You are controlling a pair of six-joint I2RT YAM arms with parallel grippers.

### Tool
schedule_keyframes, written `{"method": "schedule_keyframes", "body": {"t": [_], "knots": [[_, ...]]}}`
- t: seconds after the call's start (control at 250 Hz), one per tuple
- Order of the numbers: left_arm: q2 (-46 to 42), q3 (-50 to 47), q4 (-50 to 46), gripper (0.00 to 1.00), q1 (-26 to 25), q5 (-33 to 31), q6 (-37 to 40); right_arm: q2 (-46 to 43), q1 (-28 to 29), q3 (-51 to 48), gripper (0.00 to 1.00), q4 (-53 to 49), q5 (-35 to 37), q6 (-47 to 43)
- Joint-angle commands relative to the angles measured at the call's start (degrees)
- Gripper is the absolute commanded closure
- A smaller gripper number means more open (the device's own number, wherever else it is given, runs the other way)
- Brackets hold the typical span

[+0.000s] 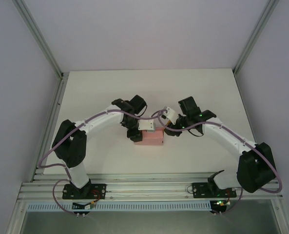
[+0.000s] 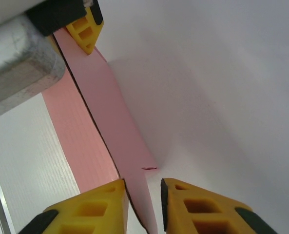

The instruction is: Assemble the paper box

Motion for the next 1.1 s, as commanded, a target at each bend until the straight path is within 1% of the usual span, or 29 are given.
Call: {"method": "schedule_keyframes", "body": {"t": [0.0, 0.056, 0.096, 0.172, 0.228, 0.276, 0.319, 0.363, 0.403, 0.423, 0.463, 0.495, 0.539, 0.611, 0.671, 0.779, 0.867, 0.898, 1.098], "knots": [[1.7, 1.0, -2.3, 0.67, 0.2, 0.6, 0.6, -1.5, 0.4, -0.2, 0.85, -0.7, 0.8, -0.4], [1.7, 1.1, -1.6, 0.67, 0.2, 0.7, 0.0, -1.3, 0.4, 0.2, 0.93, -1.7, 0.3, 0.3], [1.7, 1.3, -1.0, 0.67, 0.2, 0.6, -1.1, -1.1, 0.7, 0.6, 0.96, -2.6, -0.4, 1.1], [1.8, 1.9, 0.1, 0.67, 0.2, 0.3, -3.5, -1.7, 2.4, 0.6, 0.98, -2.6, 0.1, 4.2], [2.0, 2.1, 0.8, 0.67, 0.2, 0.4, -4.7, -2.8, 4.2, -0.3, 0.98, -0.3, 1.1, 7.4], [2.3, 2.4, 0.8, 0.67, 0.2, 0.7, -5.1, -3.6, 5.7, -1.0, 0.99, 2.3, 2.5, 12.6], [2.6, 2.7, 1.0, 0.67, 0.2, 0.6, -5.9, -4.0, 7.1, -1.4, 0.99, 4.7, 4.4, 20.0], [3.1, 3.1, 1.1, 0.67, 0.2, 0.2, -6.7, -4.0, 8.5, -1.0, 1.00, 5.8, 7.8, 27.1], [3.5, 3.5, 0.9, 0.67, 0.2, 0.0, -7.2, -3.8, 9.5, -0.6, 1.00, 6.4, 11.8, 35.8], [3.8, 3.8, 0.7, 0.67, 0.2, 0.0, -7.3, -3.8, 9.8, -0.6, 1.00, 6.6, 12.6, 38.9], [4.1, 4.1, 0.6, 0.67, 0.2, 0.0, -7.6, -4.0, 11.1, -1.1, 1.00, 8.0, 12.5, 43.4], [4.3, 4.4, 0.7, 0.67, 0.2, -0.1, -8.1, -4.1, 12.5, -2.2, 1.00, 10.2, 13.8, 47.6], [4.5, 4.8, 0.8, 0.67, 0.2, -0.2, -8.6, -4.1, 14.1, -3.0, 1.00, 12.0, 14.7, 50.8], [4.6, 5.0, 1.4, 0.67, 0.2, -0.2, -9.1, -4.2, 16.2, -2.6, 1.00, 11.5, 22.2, 57.2], [4.5, 5.3, 1.7, 0.67, 0.1, 0.1, -9.5, -4.7, 16.5, -2.8, 1.00, 11.7, 24.1, 62.0], [4.2, 5.2, 3.0, 0.67, 0.1, 0.3, -10.2, -6.4, 16.9, -5.6, 1.00, 15.9, 23.6, 68.0], [4.2, 5.1, 3.3, 0.67, 0.1, 0.7, -10.1, -7.0, 17.6, -7.8, 1.00, 19.4, 22.7, 68.6], [4.2, 5.2, 3.5, 0.67, 0.0, 0.4, -10.1, -6.9, 17.6, -7.9, 1.00, 18.8, 22.3, 69.7], [4.7, 5.8, 3.0, 0.67, -0.1, 0.3, -10.1, -4.9, 18.3, -3.6, 1.00, 14.4, 20.7, 69.1]]}}
